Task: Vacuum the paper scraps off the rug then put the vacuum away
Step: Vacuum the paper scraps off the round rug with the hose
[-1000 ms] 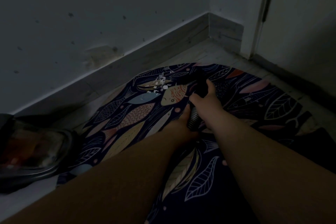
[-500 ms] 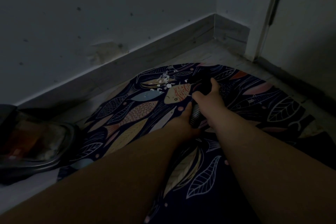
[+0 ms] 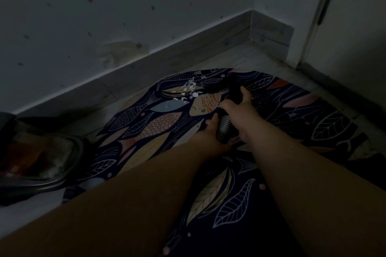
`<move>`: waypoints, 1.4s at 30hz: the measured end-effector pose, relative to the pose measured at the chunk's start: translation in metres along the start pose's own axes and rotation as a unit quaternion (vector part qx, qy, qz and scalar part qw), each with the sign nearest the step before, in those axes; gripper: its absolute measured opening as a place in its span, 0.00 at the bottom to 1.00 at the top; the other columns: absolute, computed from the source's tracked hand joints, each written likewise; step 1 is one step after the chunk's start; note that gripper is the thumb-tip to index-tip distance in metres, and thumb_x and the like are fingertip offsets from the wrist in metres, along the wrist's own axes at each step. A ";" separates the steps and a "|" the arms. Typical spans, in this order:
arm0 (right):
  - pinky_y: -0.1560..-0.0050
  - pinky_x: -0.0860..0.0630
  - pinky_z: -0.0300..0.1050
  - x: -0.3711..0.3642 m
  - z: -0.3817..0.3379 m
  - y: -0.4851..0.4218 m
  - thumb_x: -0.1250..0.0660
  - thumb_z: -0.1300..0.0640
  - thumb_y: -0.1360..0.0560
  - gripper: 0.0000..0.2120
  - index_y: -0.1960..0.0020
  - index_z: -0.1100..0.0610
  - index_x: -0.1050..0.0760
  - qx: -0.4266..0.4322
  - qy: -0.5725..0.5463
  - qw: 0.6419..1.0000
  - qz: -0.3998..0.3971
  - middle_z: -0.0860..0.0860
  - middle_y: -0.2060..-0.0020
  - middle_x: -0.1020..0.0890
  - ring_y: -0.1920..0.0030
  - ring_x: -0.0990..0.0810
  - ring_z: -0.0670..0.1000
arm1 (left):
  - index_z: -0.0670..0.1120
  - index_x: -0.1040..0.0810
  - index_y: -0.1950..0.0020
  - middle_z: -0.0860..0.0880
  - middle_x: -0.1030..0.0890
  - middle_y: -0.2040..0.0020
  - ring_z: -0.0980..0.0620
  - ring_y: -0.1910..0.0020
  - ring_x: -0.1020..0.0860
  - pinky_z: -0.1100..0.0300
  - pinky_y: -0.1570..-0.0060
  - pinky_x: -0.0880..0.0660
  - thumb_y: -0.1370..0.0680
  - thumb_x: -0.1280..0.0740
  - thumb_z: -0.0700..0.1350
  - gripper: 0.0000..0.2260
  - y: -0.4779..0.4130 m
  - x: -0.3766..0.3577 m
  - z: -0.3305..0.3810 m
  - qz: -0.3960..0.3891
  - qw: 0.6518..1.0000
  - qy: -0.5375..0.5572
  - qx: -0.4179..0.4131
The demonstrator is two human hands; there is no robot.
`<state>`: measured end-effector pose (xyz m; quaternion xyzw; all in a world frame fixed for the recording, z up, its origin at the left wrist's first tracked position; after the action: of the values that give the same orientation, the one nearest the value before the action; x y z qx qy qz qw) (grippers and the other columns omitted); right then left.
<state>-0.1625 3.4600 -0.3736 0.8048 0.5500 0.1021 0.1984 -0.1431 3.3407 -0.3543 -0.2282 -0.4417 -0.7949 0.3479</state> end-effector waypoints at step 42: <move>0.46 0.32 0.43 0.012 -0.016 0.013 0.35 0.53 0.21 0.36 0.21 0.43 0.52 0.070 0.049 0.996 0.004 0.52 0.27 0.34 0.44 0.32 0.48 | 0.59 0.63 0.24 0.44 0.31 0.30 0.46 0.41 0.26 0.62 0.46 0.30 0.24 0.33 0.44 0.42 0.008 -0.001 0.015 -0.018 0.999 0.026 -0.026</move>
<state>-0.1531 3.4705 -0.3544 0.8130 0.5614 0.1033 0.1145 -0.1359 3.3513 -0.3428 -0.2081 -0.4158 -0.8180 0.3387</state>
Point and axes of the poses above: each hand's wrist, its own y-axis away from the middle knuckle, its own x-axis out of the back of the hand, z = x × y, the point moved 5 cm from there along -y, towards the middle knuckle
